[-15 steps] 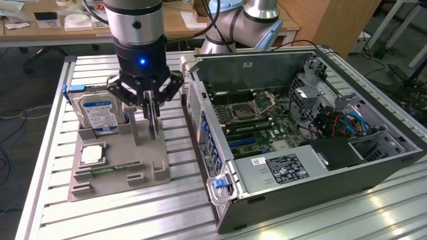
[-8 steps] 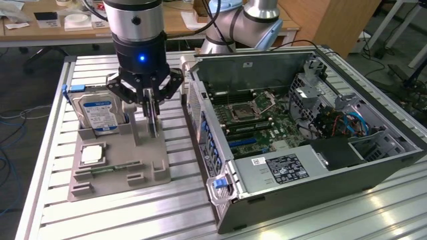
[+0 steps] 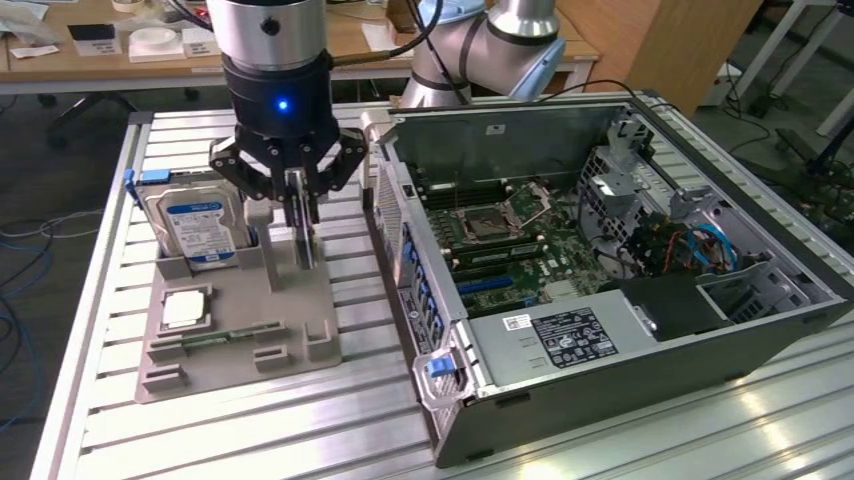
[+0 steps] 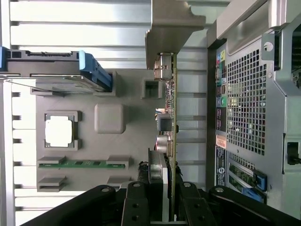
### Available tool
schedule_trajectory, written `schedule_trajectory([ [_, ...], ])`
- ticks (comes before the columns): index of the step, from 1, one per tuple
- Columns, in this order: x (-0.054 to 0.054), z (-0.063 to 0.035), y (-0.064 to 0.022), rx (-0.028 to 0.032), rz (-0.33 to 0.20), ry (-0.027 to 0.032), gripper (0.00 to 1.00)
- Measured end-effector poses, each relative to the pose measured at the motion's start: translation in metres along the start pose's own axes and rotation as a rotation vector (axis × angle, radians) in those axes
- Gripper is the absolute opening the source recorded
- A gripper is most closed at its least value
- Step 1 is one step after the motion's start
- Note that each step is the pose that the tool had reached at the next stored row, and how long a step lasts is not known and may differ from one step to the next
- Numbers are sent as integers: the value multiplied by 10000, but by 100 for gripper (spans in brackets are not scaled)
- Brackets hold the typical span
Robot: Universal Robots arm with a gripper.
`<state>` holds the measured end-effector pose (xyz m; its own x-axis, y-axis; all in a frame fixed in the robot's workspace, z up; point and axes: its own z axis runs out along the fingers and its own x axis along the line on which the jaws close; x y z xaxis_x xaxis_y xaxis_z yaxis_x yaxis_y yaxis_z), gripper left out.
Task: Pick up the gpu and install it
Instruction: 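Pick up the gpu and move the gpu toward the slot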
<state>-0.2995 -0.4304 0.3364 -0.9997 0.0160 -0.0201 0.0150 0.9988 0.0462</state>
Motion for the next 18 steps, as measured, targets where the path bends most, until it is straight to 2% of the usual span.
schedule_trajectory([
  [18,-2,-121,6,0,0,0,28],
])
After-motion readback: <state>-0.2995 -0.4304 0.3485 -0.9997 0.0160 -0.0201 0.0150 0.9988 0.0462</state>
